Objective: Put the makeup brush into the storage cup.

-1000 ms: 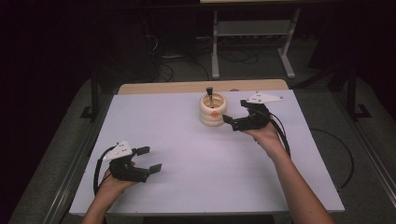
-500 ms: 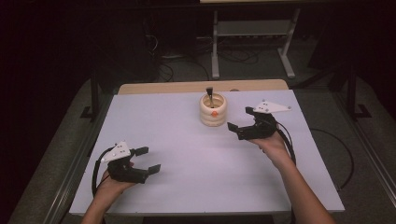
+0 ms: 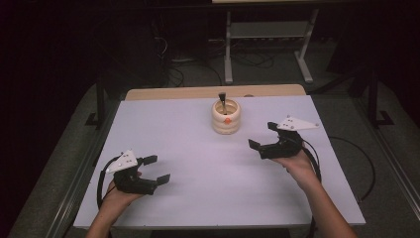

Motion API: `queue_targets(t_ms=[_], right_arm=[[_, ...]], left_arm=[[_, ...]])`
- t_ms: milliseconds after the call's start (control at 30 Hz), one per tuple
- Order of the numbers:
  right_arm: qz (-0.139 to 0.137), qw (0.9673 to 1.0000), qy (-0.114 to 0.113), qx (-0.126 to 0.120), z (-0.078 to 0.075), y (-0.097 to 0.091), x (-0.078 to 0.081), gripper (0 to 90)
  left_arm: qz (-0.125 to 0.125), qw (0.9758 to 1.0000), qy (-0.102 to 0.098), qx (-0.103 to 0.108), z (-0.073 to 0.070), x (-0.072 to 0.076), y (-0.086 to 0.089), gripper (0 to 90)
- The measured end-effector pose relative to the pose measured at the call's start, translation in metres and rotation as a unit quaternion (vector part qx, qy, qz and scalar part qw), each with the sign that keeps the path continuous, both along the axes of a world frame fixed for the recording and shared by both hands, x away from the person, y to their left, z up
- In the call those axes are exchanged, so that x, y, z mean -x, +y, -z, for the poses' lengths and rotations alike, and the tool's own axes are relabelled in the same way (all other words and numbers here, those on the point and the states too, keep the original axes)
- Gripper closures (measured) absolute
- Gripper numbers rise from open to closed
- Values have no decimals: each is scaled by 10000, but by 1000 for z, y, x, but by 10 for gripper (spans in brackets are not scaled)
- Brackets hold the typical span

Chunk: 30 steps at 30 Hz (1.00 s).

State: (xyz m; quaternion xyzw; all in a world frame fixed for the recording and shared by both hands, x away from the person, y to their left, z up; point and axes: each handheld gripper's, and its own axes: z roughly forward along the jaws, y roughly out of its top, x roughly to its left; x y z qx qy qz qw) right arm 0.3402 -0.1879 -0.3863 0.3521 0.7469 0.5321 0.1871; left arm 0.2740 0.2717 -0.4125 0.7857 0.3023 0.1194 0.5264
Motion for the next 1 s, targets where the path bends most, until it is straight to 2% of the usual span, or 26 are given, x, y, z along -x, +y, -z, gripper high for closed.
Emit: queue_targets(t_ms=[167,400,1000], right_arm=[[-27,9999,99,74,5,-2,8,15],[-32,9999,134,41,10,-7,20,15],[100,9999,19,-7,20,-23,46,15]], left_arm=[[-18,10000,-23,16,0,1,1,126],[-27,10000,-20,24,-1,1,1,126],[-34,10000,-27,47,0,1,1,126]])
